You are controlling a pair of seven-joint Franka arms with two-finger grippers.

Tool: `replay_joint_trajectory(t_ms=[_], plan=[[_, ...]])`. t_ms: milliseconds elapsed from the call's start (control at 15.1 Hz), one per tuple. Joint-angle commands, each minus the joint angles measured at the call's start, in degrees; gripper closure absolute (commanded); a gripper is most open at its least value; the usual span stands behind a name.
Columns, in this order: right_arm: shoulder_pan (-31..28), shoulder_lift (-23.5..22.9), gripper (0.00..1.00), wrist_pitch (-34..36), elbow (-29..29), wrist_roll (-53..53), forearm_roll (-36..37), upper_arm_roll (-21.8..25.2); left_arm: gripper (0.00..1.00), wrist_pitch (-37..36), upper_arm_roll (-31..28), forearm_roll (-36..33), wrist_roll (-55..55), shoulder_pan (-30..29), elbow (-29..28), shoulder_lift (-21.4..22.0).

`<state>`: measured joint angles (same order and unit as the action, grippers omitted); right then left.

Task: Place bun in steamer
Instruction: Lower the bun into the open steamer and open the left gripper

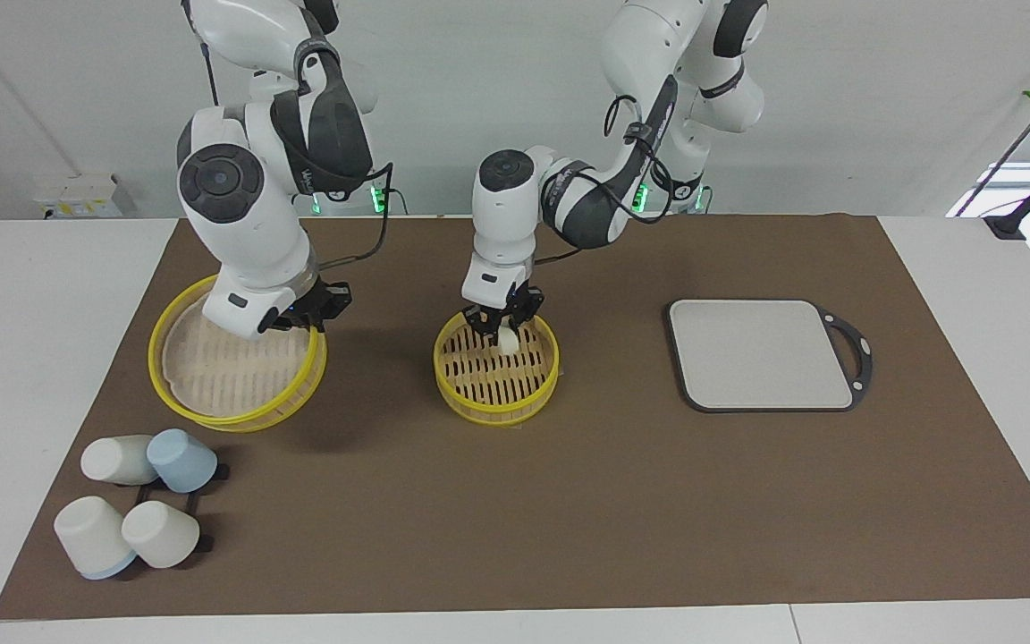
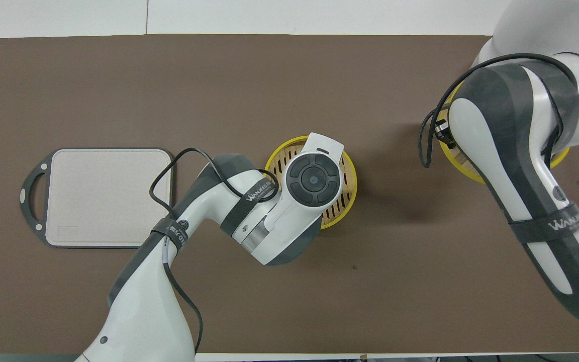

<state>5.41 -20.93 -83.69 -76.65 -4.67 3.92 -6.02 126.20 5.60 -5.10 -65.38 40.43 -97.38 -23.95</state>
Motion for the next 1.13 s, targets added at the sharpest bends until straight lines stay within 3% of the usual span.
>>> replay_joint_trajectory(t_ms=[0,133,199,332,597,862,1061], plan=[[-0.40,1.95,1.00,-0.51,-2.01,-0.51,-0.58,-0.13,0.68,4.93,-1.20,-1.40,-1.15,0.79,-4.30,1.01],[-0.40,1.95,1.00,-0.60,-2.01,-0.51,-0.58,-0.13,0.65,5.29,-1.29,-1.49,-1.32,0.79,-4.66,1.01],[-0.40,1.95,1.00,-0.60,-2.01,-0.51,-0.58,-0.13,0.53,5.38,-1.29,-1.49,-1.32,0.79,-4.66,1.01],[-0.40,1.95,1.00,-0.60,-2.01,-0.51,-0.58,-0.13,0.00,4.77,-1.38,-1.49,-1.24,0.79,-4.57,1.10],[-0.32,1.95,1.00,-0.68,-2.01,-0.43,-0.58,-0.13,0.00,0.65,-1.38,-1.40,-0.36,-0.87,-4.39,4.43],[0.30,1.86,1.00,-1.82,-1.93,0.88,-0.75,-0.57,0.00,-11.46,-1.20,-0.70,7.17,-7.89,-3.44,13.12],[7.74,1.34,1.00,-8.40,-1.93,13.42,-3.21,-0.92,0.00,-18.94,-1.11,0.61,18.23,-14.83,-3.34,18.22]])
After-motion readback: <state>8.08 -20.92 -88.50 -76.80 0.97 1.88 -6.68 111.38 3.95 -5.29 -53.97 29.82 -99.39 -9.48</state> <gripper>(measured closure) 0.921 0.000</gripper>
